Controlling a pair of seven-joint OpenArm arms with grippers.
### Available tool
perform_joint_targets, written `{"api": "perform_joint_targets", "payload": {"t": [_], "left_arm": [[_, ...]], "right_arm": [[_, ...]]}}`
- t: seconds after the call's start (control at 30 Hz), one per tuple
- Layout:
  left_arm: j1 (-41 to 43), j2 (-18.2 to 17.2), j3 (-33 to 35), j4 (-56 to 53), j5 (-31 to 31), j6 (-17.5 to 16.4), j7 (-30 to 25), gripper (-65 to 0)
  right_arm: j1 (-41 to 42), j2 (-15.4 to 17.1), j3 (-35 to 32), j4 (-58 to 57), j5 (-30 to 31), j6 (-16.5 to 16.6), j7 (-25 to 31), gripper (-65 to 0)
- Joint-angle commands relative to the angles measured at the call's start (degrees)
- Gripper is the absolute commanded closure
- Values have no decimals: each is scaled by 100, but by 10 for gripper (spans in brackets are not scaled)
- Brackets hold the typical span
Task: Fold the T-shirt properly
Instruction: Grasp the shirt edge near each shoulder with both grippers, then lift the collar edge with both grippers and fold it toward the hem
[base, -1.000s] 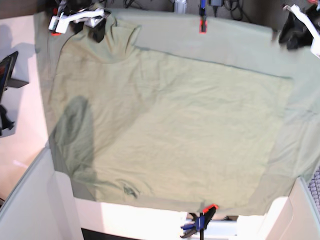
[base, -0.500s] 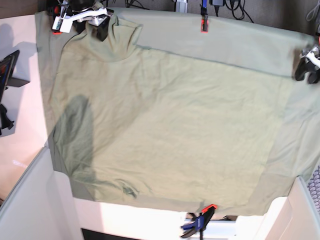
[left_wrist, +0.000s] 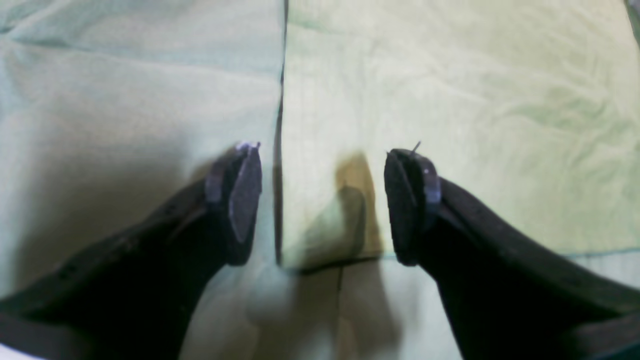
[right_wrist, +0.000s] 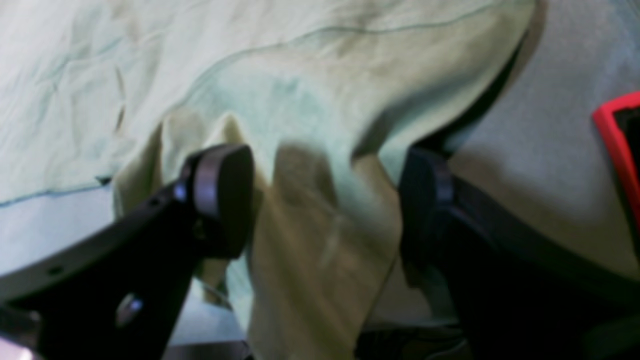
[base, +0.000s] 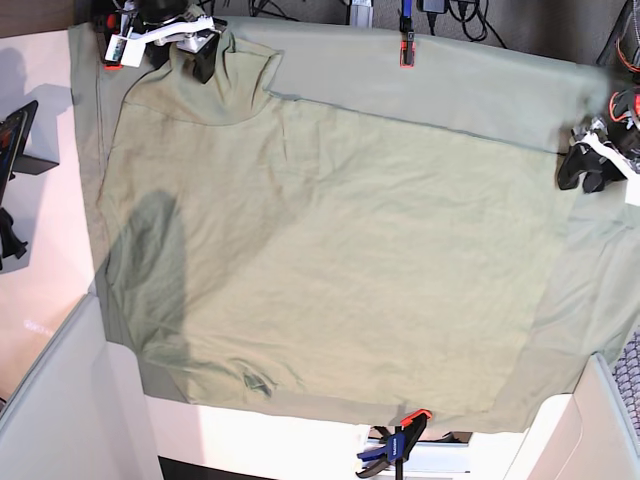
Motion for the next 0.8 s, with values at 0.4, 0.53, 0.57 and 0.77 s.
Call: {"api": "perform_joint_targets", "payload": {"t": [0.4,0.53,0.57,0.77], "left_arm": [[114,57,92,11,22,-845,592,0],[101,50,90,11,348,-845,595,0],[101,48,66,17,315,-845,592,0],[243,-308,-153,302,-254,-845,914,0]], "right_arm": [[-50,-2,-20,44,26,42,-129,-16],[-50,0,-20,44,-52,44,-136,0],[-50,0,-20,50,-142,42,-151,0],[-334,0,341,664,20,46,-776,0]]}}
